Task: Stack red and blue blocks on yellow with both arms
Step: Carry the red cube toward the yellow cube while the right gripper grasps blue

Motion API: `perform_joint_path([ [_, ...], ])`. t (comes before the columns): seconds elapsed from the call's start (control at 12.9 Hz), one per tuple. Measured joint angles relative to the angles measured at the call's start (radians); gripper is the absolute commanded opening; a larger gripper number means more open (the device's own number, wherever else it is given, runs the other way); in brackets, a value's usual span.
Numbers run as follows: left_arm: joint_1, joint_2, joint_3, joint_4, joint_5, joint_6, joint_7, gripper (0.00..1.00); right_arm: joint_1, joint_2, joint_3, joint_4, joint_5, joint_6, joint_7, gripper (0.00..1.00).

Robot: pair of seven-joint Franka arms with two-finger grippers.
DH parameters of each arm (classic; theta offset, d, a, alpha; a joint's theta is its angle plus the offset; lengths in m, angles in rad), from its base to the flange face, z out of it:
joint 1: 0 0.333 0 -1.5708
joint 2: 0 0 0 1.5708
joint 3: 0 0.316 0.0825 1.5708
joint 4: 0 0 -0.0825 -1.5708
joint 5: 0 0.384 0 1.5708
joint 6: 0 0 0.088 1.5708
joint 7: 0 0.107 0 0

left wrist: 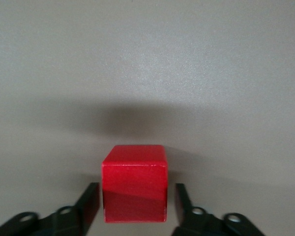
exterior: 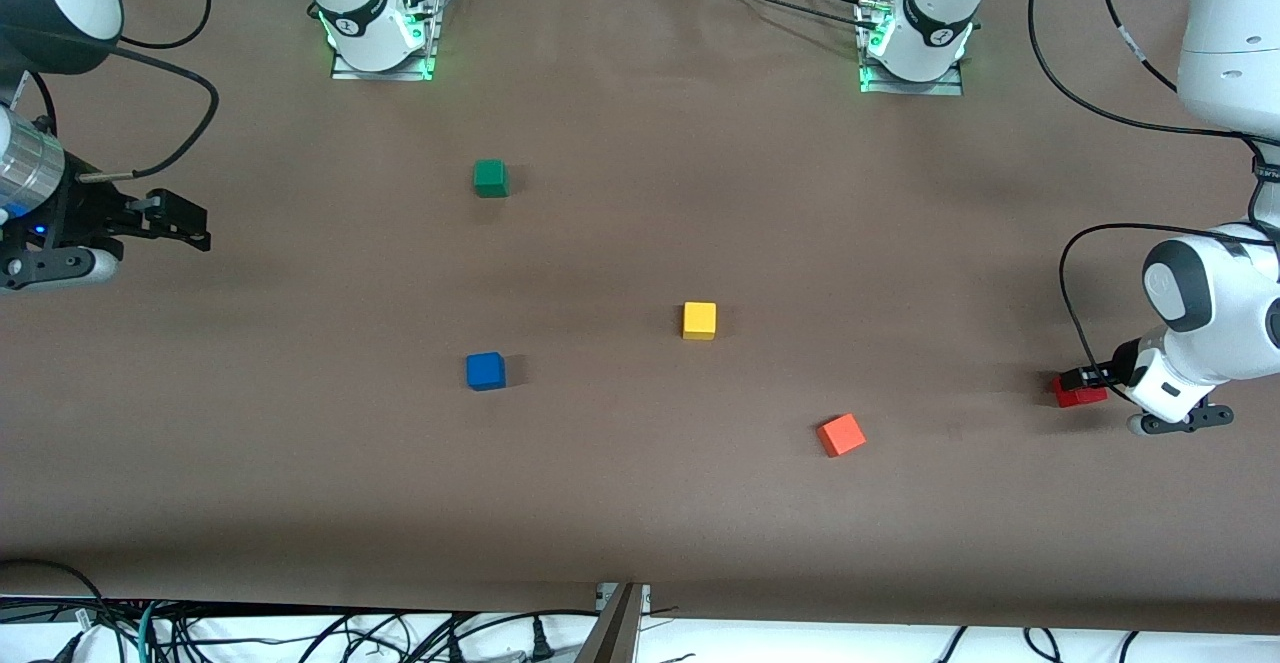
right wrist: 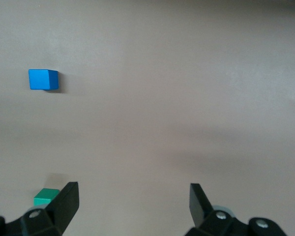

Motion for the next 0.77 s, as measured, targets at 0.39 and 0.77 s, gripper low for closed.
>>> perform_joint_path([
  [0.39, -0.001, -0.002, -0.015, 0.015, -0.001, 0.010, -0.006, 0.06, 0.012, 0.065, 0.008, -0.001, 0.064, 0.027, 0.008, 0.99],
  [0.77, -0.066, -0.074, -0.126, 0.084, -0.001, -0.091, -0.022, 0.08, 0.132, 0.246, 0.025, 0.001, 0.093, 0.260, 0.131, 0.99],
])
